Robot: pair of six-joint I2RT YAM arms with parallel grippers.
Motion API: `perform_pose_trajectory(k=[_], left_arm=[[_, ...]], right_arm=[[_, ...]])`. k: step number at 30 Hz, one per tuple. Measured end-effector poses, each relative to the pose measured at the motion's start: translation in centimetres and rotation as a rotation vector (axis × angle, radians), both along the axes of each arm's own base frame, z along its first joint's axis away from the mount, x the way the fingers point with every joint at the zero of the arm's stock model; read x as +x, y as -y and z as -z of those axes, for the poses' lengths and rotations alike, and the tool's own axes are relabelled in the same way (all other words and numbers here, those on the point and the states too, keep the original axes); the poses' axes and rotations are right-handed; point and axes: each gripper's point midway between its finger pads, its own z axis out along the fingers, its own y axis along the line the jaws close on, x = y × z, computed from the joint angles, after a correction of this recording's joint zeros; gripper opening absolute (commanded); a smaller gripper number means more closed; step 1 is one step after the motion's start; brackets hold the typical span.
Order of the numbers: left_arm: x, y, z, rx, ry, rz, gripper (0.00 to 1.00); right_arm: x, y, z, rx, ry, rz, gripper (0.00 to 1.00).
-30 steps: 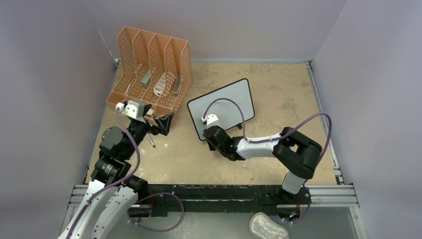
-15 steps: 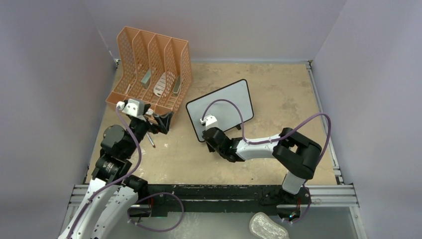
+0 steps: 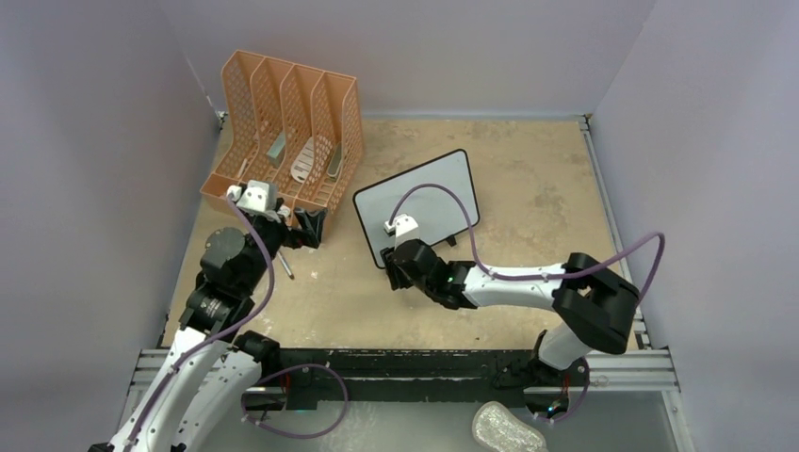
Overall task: Write a sentence on the whiteboard
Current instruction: Move the whiteboard to the center of the board, then open the whiteboard marker at the center of the board.
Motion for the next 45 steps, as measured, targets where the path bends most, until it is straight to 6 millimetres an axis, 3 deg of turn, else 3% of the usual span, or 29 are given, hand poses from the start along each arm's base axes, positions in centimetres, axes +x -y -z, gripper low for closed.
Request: perform_pose_trajectory(k=[6, 13, 19, 25, 31, 36, 39, 45], left_arm=[[1.1, -0.3, 2.0, 0.016, -0.075, -0.043, 1.00], [2.7, -1.4, 6.2, 0.048, -0.239, -0.144, 1.00], [3.7, -3.9, 10.7, 0.016, -0.465, -0.300, 1.00], [3.0, -7.7, 14.8, -0.061, -0.672, -0.488, 1.00], [3.4, -10.1, 16.5, -0.106, -0.803, -0.596, 1.00], [3.8, -10.6, 19.1, -0.124, -0.938, -0.631, 0.80], [3.4, -11.0, 20.9, -0.127, -1.018, -0.647, 0.58], [3.1, -11.7, 23.7, -0.119, -1.134, -0.677, 0.52]], right_arm=[[-0.3, 0.8, -2.8, 0.024, 0.025, -0.003, 0.63], [0.0, 2.4, -6.4, 0.051, 0.086, 0.023, 0.74], [1.6, 4.2, -9.9, 0.091, 0.184, 0.094, 0.76], [2.8, 6.3, -11.4, 0.077, 0.263, 0.141, 0.77], [4.0, 8.5, -12.8, 0.087, 0.341, 0.184, 0.77], [5.3, 10.2, -14.2, 0.086, 0.400, 0.218, 0.77], [5.7, 11.1, -15.0, 0.086, 0.435, 0.230, 0.77], [5.9, 12.6, -15.7, 0.085, 0.498, 0.241, 0.77]])
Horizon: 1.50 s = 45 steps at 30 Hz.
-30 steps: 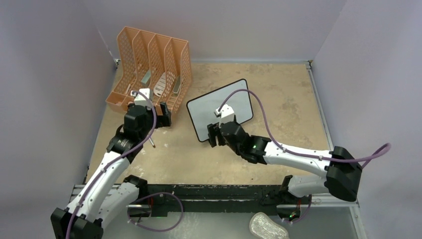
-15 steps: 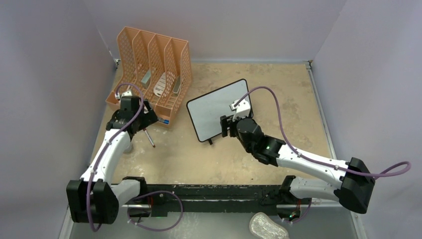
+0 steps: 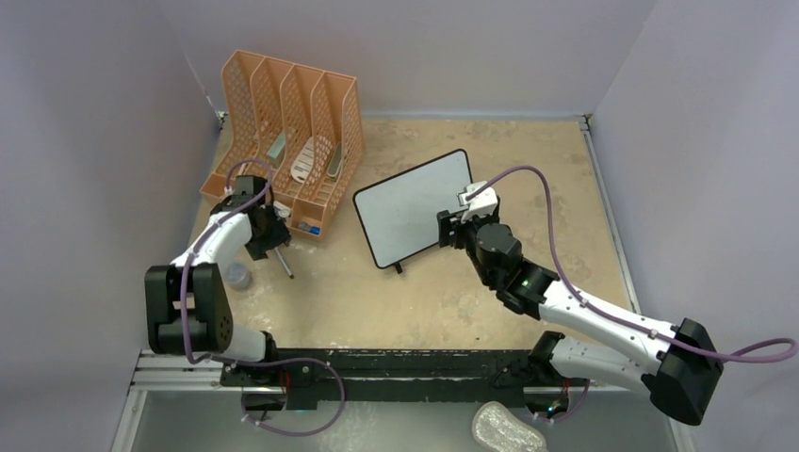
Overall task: Write a sentence on the whiteboard
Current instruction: Open the whiteboard marker at the center of the board.
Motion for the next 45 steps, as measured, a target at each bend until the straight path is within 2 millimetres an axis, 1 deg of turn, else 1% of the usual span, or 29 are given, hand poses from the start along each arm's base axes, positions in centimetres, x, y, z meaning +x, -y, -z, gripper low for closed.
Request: perform_pose_trajectory(k=[2, 3, 9, 14, 19, 22, 28, 30, 34, 39, 45], left_arm=[[0.1, 0.0, 0.7, -0.002, -0.027, 0.000, 0.45], [0.2, 0.0, 1.0, -0.004, -0.040, 0.001, 0.44], [1.0, 0.0, 2.8, -0.009, -0.101, 0.011, 0.41], [0.9, -0.2, 3.4, 0.000, -0.122, 0.007, 0.38], [0.7, -0.5, 4.0, 0.019, -0.144, 0.000, 0.29], [0.6, -0.7, 3.9, 0.029, -0.147, -0.003, 0.22], [0.5, -0.8, 3.9, 0.033, -0.149, -0.006, 0.04], [0.2, -0.8, 3.7, 0.032, -0.149, -0.007, 0.00], [0.1, -0.6, 2.5, 0.022, -0.118, -0.007, 0.00], [0.2, 0.1, -0.4, -0.013, -0.032, -0.013, 0.00], [0.0, 1.9, -3.7, -0.113, 0.066, -0.035, 0.00]], right_arm=[[0.0, 0.3, 0.1, -0.010, 0.008, 0.004, 0.77], [0.0, 0.4, 0.2, -0.015, 0.012, 0.006, 0.77], [0.1, 0.8, 0.8, -0.038, 0.021, 0.019, 0.77], [0.1, 1.1, 1.1, -0.059, 0.025, 0.025, 0.77], [0.1, 1.3, 0.7, -0.063, 0.038, 0.025, 0.77], [0.0, 1.4, 0.2, -0.051, 0.047, 0.025, 0.79], [-0.2, 1.4, -0.5, -0.033, 0.060, 0.020, 0.85], [-0.3, 1.4, -0.8, -0.025, 0.066, 0.013, 0.89], [-0.5, 1.0, -1.3, -0.010, 0.076, -0.019, 0.95], [-0.9, -0.3, -1.6, -0.002, 0.081, -0.095, 0.97], [-1.5, -2.2, -3.3, 0.038, 0.108, -0.196, 0.97]])
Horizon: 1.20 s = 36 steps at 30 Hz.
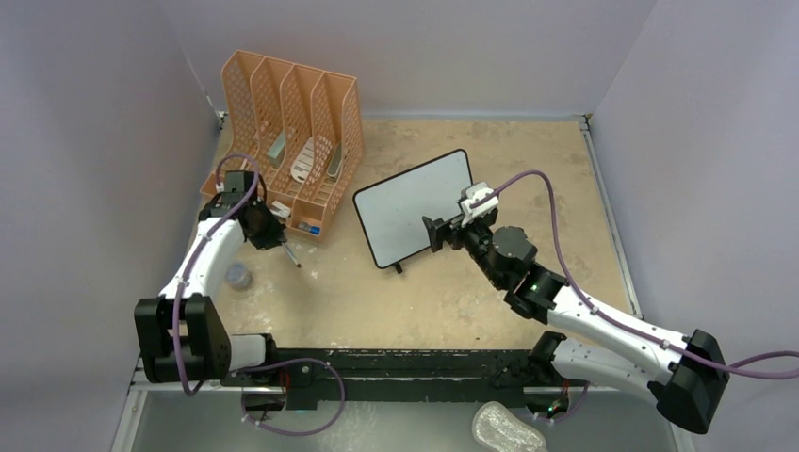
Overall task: Write a sentence on the whiteboard
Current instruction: Open the whiteboard marker at the center of the board.
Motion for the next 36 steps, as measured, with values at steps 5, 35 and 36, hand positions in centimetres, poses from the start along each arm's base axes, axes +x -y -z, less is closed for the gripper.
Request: perform_pose_trajectory(k=[5, 35, 36], left_arm=[[-0.4, 2.2, -2.3, -0.135, 0.055, -0.035, 0.00], [-0.8, 9.8, -12.2, -0.589, 0.141, -0.138, 0.00], [-0.9, 10.0, -12.3, -0.593, 0.139, -0.135, 0.00]], right_arm=[[-0.8, -1.8, -0.6, 0.029, 0.009, -0.079, 0.97], [-7.3, -18.4, -1.4, 0.209, -0.077, -0.412, 0.86], [-7.3, -18.7, -1.2, 0.211, -0.081, -0.407, 0.85]])
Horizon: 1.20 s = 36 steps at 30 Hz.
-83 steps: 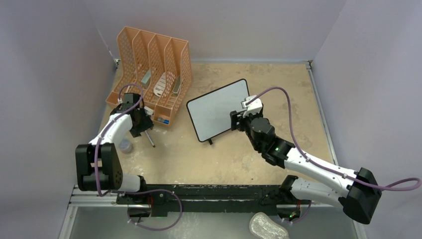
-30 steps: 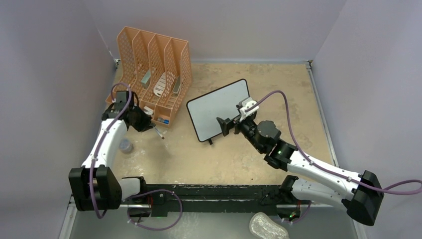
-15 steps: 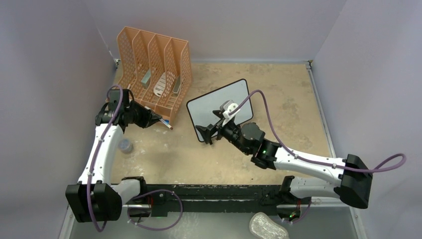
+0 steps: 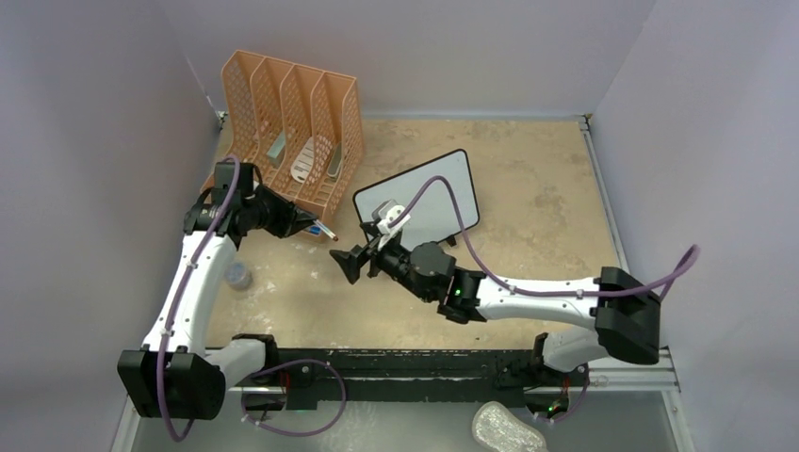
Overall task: Write a sentence on the whiteboard
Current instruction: Open the whiteboard marker at the center of the board.
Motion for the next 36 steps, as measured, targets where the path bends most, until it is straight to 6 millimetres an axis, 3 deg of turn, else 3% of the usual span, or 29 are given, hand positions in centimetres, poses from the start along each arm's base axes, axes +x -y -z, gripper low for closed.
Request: perform_pose_trajectory(k=[10, 17, 36], left_arm=[[-1.0, 2.5, -0.1, -0.021, -0.019, 0.058, 0.00], [-1.2, 3.0, -0.6, -0.062, -0.033, 0.028, 0.00], [-2.0, 4.2, -1.5, -0.122, -0.037, 0.057, 0.00]], right_arm=[[1.9, -2.9, 2.4, -0.027, -0.022, 0.098, 0.67], [2.6, -3.1, 3.0, -0.037, -0.023, 0.134, 0.53], [3.1, -3.7, 3.6, -0.047, -0.012, 0.147, 0.30]])
